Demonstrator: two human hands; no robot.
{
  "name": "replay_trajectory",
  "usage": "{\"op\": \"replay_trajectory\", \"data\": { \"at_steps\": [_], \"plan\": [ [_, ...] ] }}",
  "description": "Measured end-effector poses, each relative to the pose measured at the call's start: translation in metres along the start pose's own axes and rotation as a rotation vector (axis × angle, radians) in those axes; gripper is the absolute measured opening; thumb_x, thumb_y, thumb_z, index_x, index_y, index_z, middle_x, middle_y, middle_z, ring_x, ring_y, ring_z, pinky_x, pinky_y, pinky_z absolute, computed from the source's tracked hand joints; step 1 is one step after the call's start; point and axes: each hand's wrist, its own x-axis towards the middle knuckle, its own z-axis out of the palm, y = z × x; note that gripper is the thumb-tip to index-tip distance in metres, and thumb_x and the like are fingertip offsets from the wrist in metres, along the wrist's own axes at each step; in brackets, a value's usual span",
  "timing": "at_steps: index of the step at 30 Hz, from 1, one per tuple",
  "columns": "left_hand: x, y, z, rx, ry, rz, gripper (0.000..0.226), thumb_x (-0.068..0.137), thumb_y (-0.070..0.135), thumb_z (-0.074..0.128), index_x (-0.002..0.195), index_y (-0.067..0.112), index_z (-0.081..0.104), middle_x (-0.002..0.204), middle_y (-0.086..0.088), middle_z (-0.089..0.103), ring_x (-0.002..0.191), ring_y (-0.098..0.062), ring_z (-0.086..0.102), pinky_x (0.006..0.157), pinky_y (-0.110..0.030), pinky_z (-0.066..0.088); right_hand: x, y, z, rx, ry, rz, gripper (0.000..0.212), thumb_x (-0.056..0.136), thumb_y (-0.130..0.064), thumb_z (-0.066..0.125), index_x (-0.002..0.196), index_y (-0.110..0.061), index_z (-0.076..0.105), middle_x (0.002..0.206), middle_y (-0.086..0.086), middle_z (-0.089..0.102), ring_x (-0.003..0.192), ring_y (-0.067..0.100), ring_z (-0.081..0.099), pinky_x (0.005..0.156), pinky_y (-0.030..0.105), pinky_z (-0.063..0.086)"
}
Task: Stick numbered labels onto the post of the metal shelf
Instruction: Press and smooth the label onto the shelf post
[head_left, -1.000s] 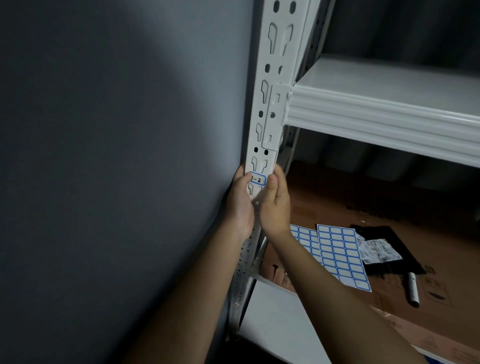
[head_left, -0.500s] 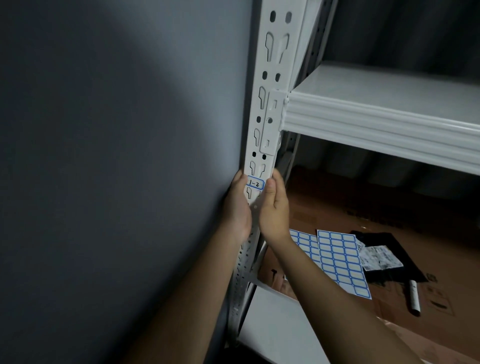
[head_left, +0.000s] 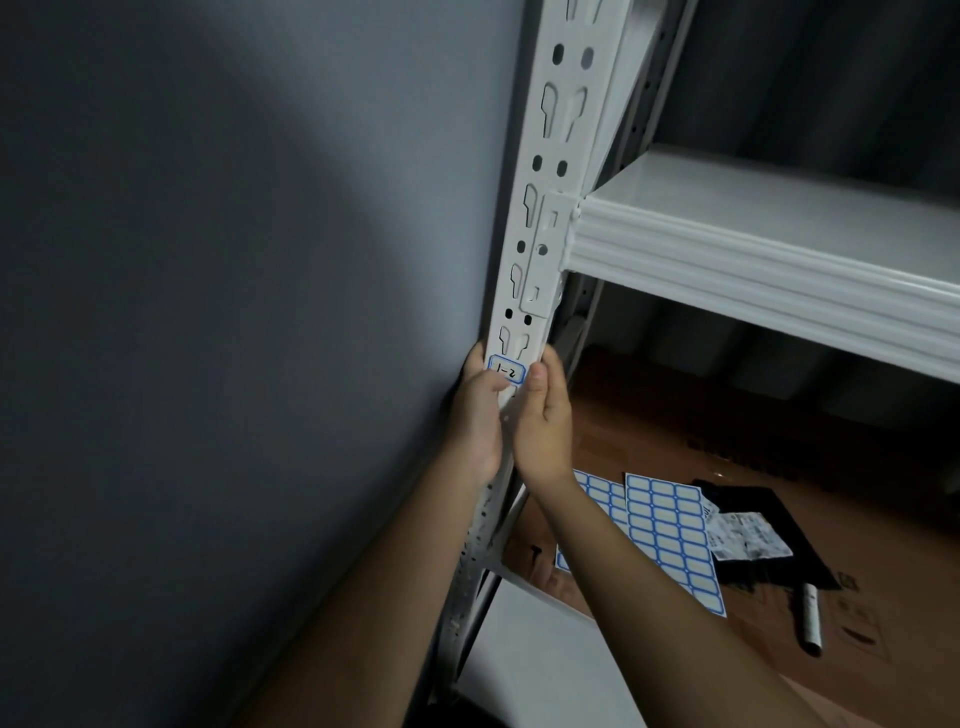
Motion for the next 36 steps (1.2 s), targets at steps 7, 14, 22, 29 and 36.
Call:
{"op": "replay_trajectory", "data": {
  "at_steps": [7,14,22,29,36],
  "plan": [
    [0.0035,-0.0009,-0.0007,-0.076,0.020,-0.055,0.037,0.102,0.030,0.029,0.115,0.016,0.061,0.098,0.002,0.073,0.087,-0.008,0.070,0.064,-0.017,0.053,0.0011,0.0022,-0.0011,-0.034,0.000,0.006,0.039,0.099,-0.029,0.031,0.126,-0.009,0.050,0.122,0.006,0.062,0.115,0.018,0.058,0.103,0.044,0.043],
    [0.0002,-0.0008,-0.0017,-0.041,0.009,-0.014,0.033,0.098,0.012,0.032,0.119,0.017,0.057,0.102,0.001,0.071,0.089,-0.008,0.068,0.069,-0.019,0.053,0.0001,0.0003,0.0001,-0.010,0.004,-0.018,0.033,0.101,-0.021,0.031,0.123,-0.010,0.051,0.120,0.004,0.063,0.111,0.014,0.059,0.100,0.033,0.046],
    [-0.0020,0.0018,-0.0004,-0.009,0.000,-0.005,0.051,0.086,-0.005,0.030,0.130,0.013,0.051,0.114,-0.007,0.066,0.092,-0.009,0.067,0.069,-0.018,0.053,-0.0008,0.0000,0.0020,0.009,0.013,-0.013,0.032,0.101,-0.022,0.031,0.124,-0.011,0.051,0.118,0.003,0.064,0.109,0.014,0.060,0.097,0.031,0.047],
    [-0.0020,0.0029,-0.0019,-0.041,0.018,-0.060,0.035,0.098,0.019,0.033,0.124,0.017,0.057,0.109,-0.004,0.069,0.098,-0.016,0.066,0.075,-0.026,0.051,-0.0015,-0.0002,0.0018,0.004,0.016,-0.007,0.034,0.101,-0.023,0.031,0.126,-0.010,0.050,0.122,0.003,0.063,0.113,0.012,0.058,0.099,0.026,0.044],
    [-0.0010,0.0022,-0.0016,0.057,0.000,-0.016,0.044,0.092,0.002,0.032,0.128,0.016,0.053,0.106,-0.001,0.069,0.082,-0.004,0.069,0.063,-0.016,0.053,-0.0025,-0.0017,0.0023,-0.012,0.035,0.004,0.029,0.103,-0.015,0.031,0.125,-0.013,0.050,0.118,0.001,0.063,0.109,0.010,0.060,0.096,0.028,0.047]
  ]
}}
